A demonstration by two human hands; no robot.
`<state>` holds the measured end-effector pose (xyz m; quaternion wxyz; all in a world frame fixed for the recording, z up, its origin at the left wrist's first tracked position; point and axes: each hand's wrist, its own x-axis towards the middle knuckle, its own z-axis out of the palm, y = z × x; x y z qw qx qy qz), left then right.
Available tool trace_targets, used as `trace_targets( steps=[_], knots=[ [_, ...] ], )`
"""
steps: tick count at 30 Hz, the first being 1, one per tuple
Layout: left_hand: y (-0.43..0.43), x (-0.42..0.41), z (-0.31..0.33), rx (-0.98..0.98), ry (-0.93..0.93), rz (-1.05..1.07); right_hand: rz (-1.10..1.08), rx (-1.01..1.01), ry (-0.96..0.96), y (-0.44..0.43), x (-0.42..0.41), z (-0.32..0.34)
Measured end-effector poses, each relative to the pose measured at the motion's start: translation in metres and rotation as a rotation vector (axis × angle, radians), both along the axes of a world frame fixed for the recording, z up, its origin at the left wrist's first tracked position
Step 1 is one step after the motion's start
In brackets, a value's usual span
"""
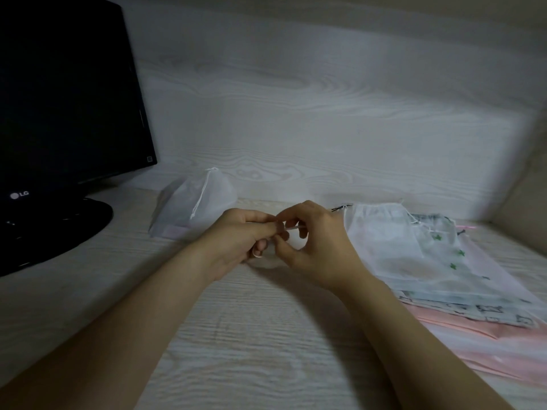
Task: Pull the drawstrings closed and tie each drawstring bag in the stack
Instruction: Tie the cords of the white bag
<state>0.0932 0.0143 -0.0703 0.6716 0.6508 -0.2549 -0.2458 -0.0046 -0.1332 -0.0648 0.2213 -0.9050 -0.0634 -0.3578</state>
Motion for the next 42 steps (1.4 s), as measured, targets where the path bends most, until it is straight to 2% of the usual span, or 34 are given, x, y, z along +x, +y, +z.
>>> trace_targets(
  steps=[5, 9, 12, 16, 20, 27, 30, 36, 42],
  knots=[
    [0.000, -0.001, 0.002, 0.036, -0.055, -0.002, -0.004, -0.180, 0.002, -0.008, 0.003, -0.003],
    [-0.003, -0.004, 0.001, 0.117, -0.108, 0.000, -0.136, -0.400, -0.003, -0.010, 0.009, -0.009],
    [-0.005, -0.006, -0.002, 0.123, -0.145, 0.042, -0.211, -0.443, -0.050, -0.007, 0.011, -0.010],
    [-0.006, -0.010, -0.001, 0.118, -0.230, 0.137, -0.247, -0.304, 0.047, -0.005, 0.011, -0.008],
    [-0.004, -0.013, 0.000, 0.130, -0.372, 0.214, -0.214, -0.208, 0.055, -0.004, 0.012, -0.008],
    [0.001, -0.011, 0.000, 0.079, -0.544, 0.194, -0.120, -0.339, 0.089, -0.002, 0.009, -0.005],
    [-0.001, -0.009, -0.002, 0.116, -0.724, 0.248, -0.072, -0.305, 0.073, 0.000, 0.006, -0.007],
    [0.000, 0.000, -0.005, 0.134, -0.980, 0.410, -0.126, -0.074, 0.089, -0.006, 0.011, -0.015],
    [-0.001, 0.003, -0.008, 0.149, -0.985, 0.446, -0.080, 0.198, 0.129, 0.002, 0.009, -0.011]
  ],
)
